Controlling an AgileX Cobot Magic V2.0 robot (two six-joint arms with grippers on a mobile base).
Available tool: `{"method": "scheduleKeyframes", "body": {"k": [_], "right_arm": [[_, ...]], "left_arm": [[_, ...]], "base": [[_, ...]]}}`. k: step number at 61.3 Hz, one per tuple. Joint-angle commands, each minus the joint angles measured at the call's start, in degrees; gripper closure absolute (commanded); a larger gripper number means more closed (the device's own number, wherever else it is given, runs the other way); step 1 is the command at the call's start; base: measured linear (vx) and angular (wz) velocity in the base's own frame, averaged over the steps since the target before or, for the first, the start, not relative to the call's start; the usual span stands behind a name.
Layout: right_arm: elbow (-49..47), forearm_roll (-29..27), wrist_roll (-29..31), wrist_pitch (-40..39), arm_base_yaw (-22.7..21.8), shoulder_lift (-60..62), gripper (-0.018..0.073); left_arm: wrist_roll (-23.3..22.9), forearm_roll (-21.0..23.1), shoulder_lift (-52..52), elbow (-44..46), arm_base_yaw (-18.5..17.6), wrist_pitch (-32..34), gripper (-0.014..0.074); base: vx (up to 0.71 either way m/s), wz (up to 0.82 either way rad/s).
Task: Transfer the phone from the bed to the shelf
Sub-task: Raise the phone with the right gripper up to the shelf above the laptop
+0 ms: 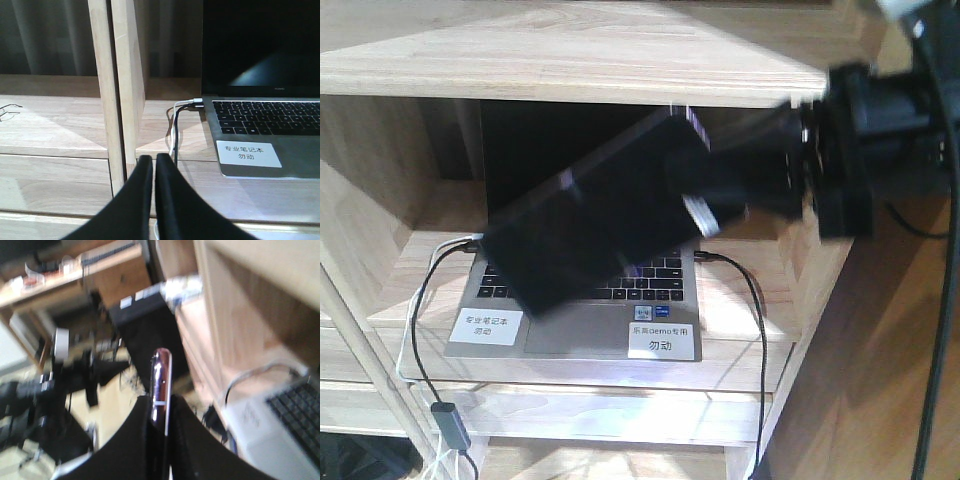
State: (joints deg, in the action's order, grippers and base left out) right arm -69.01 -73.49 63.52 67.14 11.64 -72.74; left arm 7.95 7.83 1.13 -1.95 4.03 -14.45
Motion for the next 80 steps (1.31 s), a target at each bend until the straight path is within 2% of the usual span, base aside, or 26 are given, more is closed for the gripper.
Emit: {"method": "scheduleKeyframes", "body": {"k": [1, 18, 33, 44, 51, 59, 71, 80], "right_arm": [[-1.92, -9.20, 2.37, -3.14, -0.05, 1.58, 0.0560], [-12.20, -9.58, 2.85, -6.80, -0.05, -0.89, 0.0560], [-24.18, -9.65, -0.11, -7.69, 0.09, -7.14, 0.0560], [-32.72, -8.65, -0.09, -13.45, 6.09, -12.79, 0.0560], [-38.24, -5.77, -0.09, -19.04, 10.92, -17.72, 0.0560], [-43.11, -5.03, -0.09, -26.95, 14.71, -22.40, 0.0560], [-48.34, -4.84, 1.86, -36.20, 19.14, -28.74, 0.0560], [-51.28, -4.84, 4.07, -40.81, 20.63, -33.30, 0.0560]], "left_arm": [[-0.22, 0.53, 0.38, -0.16, -0.28, 3.93, 0.0596], [-0.22, 0.53, 0.38, -0.16, -0.28, 3.93, 0.0596], [-0.22, 0.53, 0.38, -0.16, -0.28, 3.93, 0.0596], [-0.22, 0.53, 0.38, -0.16, -0.28, 3.93, 0.0596], [-0.22, 0.53, 0.38, -0.16, -0.28, 3.93, 0.0596], [-0.22, 0.53, 0.38, -0.16, -0.28, 3.93, 0.0596], [-0.22, 0.53, 0.38, -0.16, -0.28, 3.93, 0.0596], [-0.22, 0.53, 0.38, -0.16, -0.28, 3.93, 0.0596]], "base": [[0.00, 0.00], [0.00, 0.00], [0.00, 0.00], [0.00, 0.00], [0.00, 0.00], [0.00, 0.00], [0.00, 0.00], [0.00, 0.00]]}}
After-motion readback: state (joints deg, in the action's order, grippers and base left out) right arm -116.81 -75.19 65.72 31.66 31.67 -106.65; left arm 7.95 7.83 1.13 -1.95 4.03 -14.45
